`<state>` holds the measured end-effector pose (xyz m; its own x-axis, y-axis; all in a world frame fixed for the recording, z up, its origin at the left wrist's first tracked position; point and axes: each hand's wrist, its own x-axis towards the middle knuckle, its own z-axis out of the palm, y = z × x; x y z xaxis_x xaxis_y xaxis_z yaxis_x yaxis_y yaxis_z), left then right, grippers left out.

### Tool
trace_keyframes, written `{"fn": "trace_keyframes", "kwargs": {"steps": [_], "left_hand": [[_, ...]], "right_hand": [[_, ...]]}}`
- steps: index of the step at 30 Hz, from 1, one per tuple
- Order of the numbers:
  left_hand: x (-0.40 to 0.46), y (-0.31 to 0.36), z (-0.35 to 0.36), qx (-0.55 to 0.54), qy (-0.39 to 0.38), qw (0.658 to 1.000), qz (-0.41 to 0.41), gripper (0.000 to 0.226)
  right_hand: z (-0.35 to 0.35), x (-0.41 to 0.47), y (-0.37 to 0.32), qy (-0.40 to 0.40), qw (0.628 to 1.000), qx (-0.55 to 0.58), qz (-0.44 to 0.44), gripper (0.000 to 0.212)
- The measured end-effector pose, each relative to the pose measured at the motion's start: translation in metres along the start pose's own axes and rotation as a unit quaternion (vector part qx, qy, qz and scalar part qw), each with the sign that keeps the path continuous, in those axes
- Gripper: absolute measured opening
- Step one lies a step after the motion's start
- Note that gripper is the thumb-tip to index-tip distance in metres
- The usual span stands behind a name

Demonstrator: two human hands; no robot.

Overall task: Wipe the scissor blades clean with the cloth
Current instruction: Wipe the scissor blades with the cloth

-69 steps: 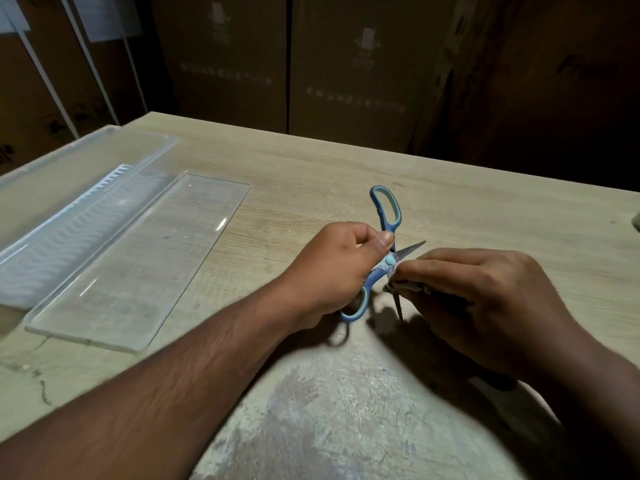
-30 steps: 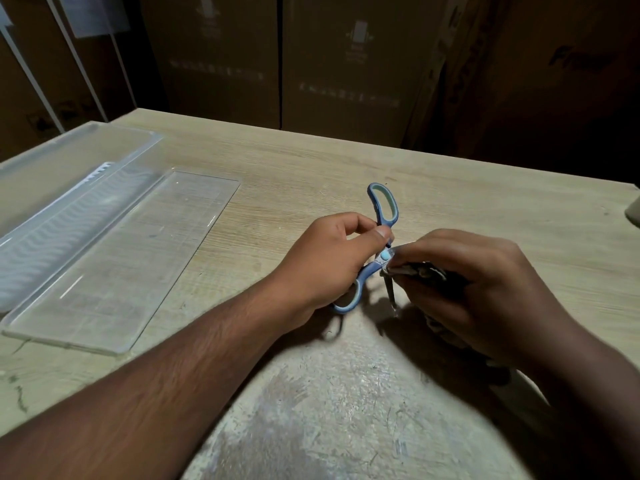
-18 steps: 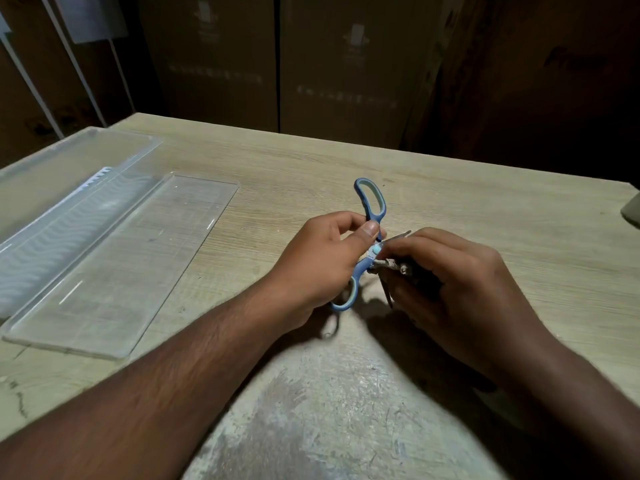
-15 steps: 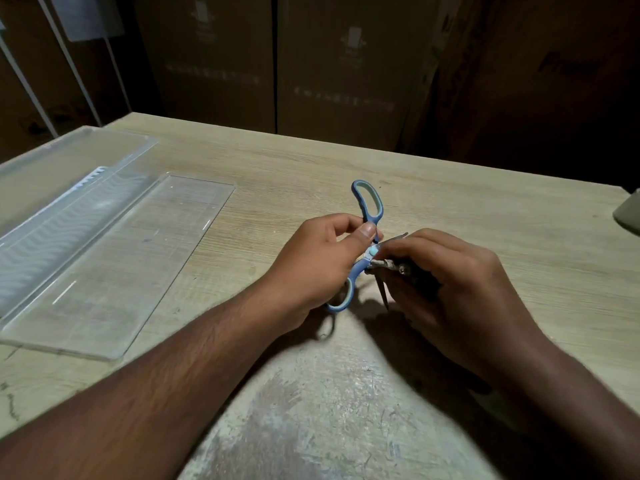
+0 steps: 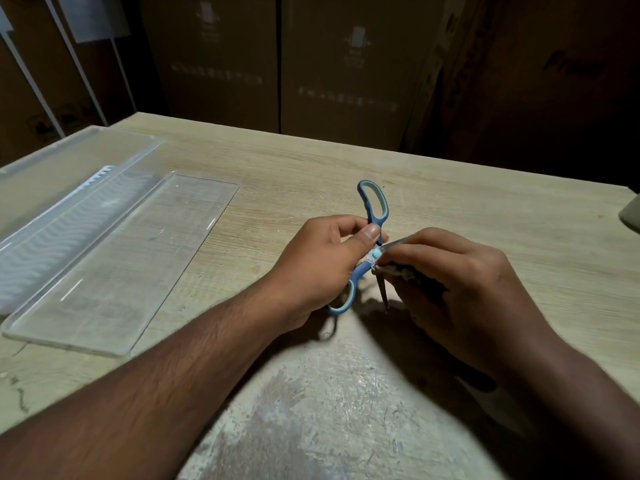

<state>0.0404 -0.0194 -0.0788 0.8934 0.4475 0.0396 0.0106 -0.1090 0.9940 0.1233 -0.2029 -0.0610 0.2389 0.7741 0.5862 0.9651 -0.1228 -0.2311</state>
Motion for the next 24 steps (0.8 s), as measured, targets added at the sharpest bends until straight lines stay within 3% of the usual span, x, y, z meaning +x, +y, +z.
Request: {"fn": "trace_keyframes", "kwargs": {"steps": [7,13,18,24], "left_hand": [[0.002,-0.001,-0.002,-0.031,0.018,0.999,-0.012,0.024],[-0.001,0.0,-0.002,-0.01,-0.018,1.0,-0.012,0.022],[-0.001,0.002,-0.006,-0.028,-0.009,0.999,-0.02,0.022],[0.001,0.004,-0.008,-0.013,-0.01,1.0,-0.02,0.022]], "right_hand": [[-0.004,0.003,-0.004,-0.051,0.998,0.0,-0.037,0.028],[-0.003,0.002,-0.001,-0.012,1.0,0.009,-0.007,0.031],[-0.011,0.004,0.0,-0.072,0.996,0.032,-0.031,0.03],[-0.025,0.003,0.012,0.008,0.997,0.074,0.021,0.016]]}}
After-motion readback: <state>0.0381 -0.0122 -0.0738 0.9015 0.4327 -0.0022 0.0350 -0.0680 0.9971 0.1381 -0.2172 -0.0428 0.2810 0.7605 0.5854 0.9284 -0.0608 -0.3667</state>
